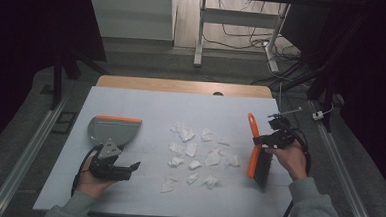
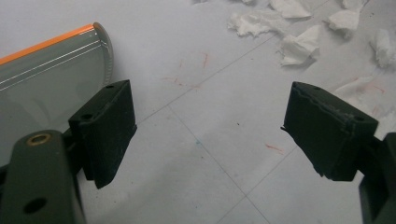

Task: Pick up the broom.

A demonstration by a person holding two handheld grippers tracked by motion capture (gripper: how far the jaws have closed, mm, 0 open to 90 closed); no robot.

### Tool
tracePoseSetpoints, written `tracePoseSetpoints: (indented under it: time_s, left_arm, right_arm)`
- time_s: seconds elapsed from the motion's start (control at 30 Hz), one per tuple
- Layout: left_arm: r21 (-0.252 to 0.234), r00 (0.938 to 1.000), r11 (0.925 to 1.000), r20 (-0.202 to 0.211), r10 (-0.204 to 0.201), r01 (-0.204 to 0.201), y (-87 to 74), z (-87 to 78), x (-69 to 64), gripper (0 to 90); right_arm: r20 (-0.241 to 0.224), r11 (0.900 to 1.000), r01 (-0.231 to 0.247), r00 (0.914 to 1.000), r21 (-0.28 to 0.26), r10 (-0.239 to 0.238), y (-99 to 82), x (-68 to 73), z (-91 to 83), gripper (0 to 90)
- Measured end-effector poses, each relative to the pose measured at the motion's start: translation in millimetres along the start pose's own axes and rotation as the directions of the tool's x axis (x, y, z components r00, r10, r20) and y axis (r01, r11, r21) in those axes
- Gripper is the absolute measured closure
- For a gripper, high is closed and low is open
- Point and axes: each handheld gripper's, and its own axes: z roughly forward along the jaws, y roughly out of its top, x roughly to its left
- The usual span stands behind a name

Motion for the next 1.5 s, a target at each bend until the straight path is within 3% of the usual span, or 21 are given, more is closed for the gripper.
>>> tracePoseSetpoints:
  time_s: [0.17, 0.27, 0.47, 0.8, 0.87, 1.13, 1.23, 1.33, 1.5]
  left_arm:
    - [0.001, 1.0000, 1.0000, -0.003, 0.004, -0.004, 2.1, 1.4, -1.9, 17.8]
    - [-0.007, 1.0000, 0.9999, 0.000, 0.009, -0.009, 4.7, 2.2, -4.0, 18.0]
    - [-0.016, 0.9997, 0.9996, 0.002, 0.025, -0.025, 11.2, 5.1, -8.7, 18.3]
    - [-0.023, 0.9985, 0.9985, 0.021, 0.050, -0.049, 26.0, 13.6, -18.4, 18.5]
    - [-0.026, 0.9982, 0.9981, 0.023, 0.056, -0.056, 29.6, 15.8, -21.4, 18.4]
    - [-0.034, 0.9938, 0.9954, 0.064, 0.091, -0.089, 48.4, 27.5, -39.2, 18.4]
    - [-0.046, 0.9905, 0.9939, 0.090, 0.104, -0.100, 55.8, 31.2, -47.8, 18.4]
    - [-0.052, 0.9871, 0.9931, 0.116, 0.111, -0.105, 60.7, 34.3, -54.7, 18.4]
    - [-0.059, 0.9817, 0.9908, 0.140, 0.129, -0.122, 67.8, 39.6, -66.5, 18.5]
  right_arm:
    - [-0.074, 0.9943, -0.006, 0.9973, -0.107, -0.002, -7.8, 0.9, -14.1, 71.3]
    - [-0.098, 0.9853, 0.001, 0.9950, -0.171, -0.018, -10.8, 3.2, -22.6, 71.3]
    - [-0.153, 0.9555, 0.013, 0.9864, -0.295, -0.061, -10.1, 14.0, -38.7, 71.3]
    - [-0.213, 0.9447, 0.005, 0.9740, -0.328, -0.079, -7.7, 29.9, -26.2, 71.2]
    - [-0.241, 0.9425, 0.005, 0.9662, -0.334, -0.090, -7.3, 32.2, -22.8, 71.2]
    - [-0.306, 0.9225, -0.017, 0.9457, -0.386, -0.110, -7.1, 45.5, -17.3, 71.1]
    - [-0.303, 0.9061, -0.014, 0.9447, -0.423, -0.126, -7.4, 54.4, -15.6, 71.1]
    - [-0.324, 0.8983, -0.027, 0.9370, -0.439, -0.130, -7.9, 63.5, -11.2, 71.1]
    - [-0.339, 0.8884, -0.044, 0.9319, -0.457, -0.128, -7.0, 74.6, -2.1, 71.1]
